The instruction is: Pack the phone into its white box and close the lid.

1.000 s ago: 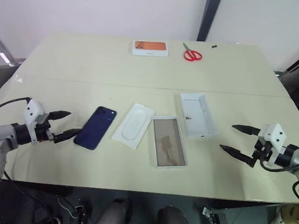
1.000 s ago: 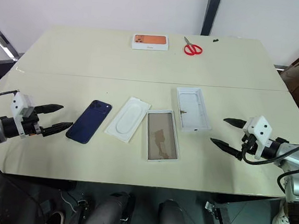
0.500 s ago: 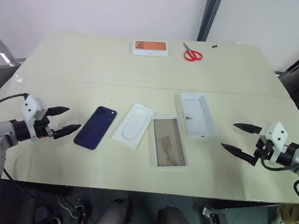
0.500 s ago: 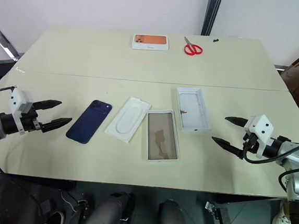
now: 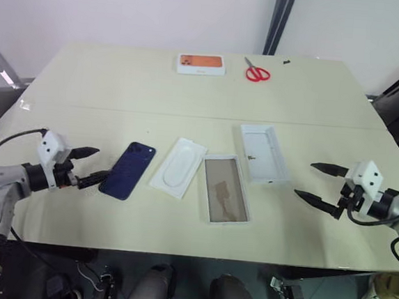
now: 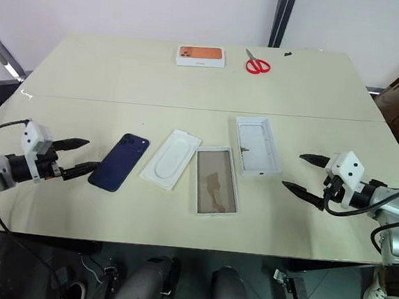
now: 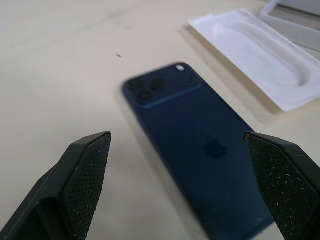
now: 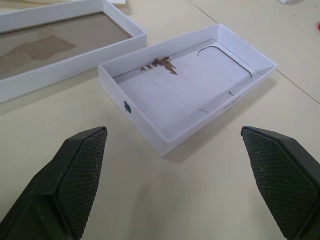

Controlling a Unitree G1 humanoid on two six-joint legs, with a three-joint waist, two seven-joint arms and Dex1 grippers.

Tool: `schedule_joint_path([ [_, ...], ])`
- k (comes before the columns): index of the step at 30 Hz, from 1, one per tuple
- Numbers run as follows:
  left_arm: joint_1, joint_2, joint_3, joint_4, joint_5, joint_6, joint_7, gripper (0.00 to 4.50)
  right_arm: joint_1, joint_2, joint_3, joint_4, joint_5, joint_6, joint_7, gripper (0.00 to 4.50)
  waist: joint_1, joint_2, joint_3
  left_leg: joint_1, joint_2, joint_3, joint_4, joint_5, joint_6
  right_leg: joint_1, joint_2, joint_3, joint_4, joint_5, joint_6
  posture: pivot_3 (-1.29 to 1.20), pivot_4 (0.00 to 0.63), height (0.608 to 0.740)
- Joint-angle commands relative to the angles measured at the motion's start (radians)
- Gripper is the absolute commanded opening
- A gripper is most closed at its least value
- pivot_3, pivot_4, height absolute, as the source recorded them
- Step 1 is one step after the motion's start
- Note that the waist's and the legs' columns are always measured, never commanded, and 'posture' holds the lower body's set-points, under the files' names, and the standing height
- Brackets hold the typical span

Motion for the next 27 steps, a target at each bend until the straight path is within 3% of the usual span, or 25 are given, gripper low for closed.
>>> schedule_joint_path([
  [1,-0.003,0.004,0.013,-0.078,-0.060,0.096,0.010,4.48,-0.023,-0.014,0.005,-0.046,0.000,-0.009,0.011,4.50,0.000,0.000,0.000,0.000,0.000,0.000,0.000,0.000,0.000,0.000,0.000,0.000,0.000,0.000,0.000,0.00,0.150,0.734],
  [6,-0.012,-0.011,-0.028,-0.201,-0.077,0.243,0.083,4.48,-0.018,-0.012,0.052,-0.145,-0.016,-0.016,0.024,4.50,0.001,0.000,0.000,0.000,0.000,0.000,0.000,0.000,0.000,0.000,0.000,0.000,0.000,0.000,0.000,0.00,0.150,0.734],
  [14,-0.222,-0.148,-0.209,-0.181,-0.049,0.546,0.276,4.48,-0.098,0.012,0.146,-0.294,-0.011,0.048,0.008,4.50,0.003,0.000,0.000,0.000,0.000,0.000,0.001,0.000,0.000,0.000,0.000,0.000,0.000,0.000,0.000,0.00,0.150,0.734],
  [20,-0.352,-0.255,-0.173,-0.164,-0.130,0.770,0.375,4.48,-0.126,0.052,0.179,-0.276,-0.020,0.060,-0.009,4.50,0.002,-0.001,0.000,-0.001,-0.001,-0.001,0.003,0.000,0.000,0.000,0.001,-0.001,0.001,0.000,0.000,0.00,0.150,0.734],
  [27,-0.377,-0.276,-0.207,-0.155,-0.107,0.846,0.449,4.48,-0.113,0.069,0.184,-0.284,-0.031,0.059,-0.032,4.50,-0.001,-0.001,0.000,-0.001,0.000,-0.001,0.003,0.001,-0.001,0.000,0.001,-0.001,0.002,0.000,0.000,0.00,0.150,0.734],
])
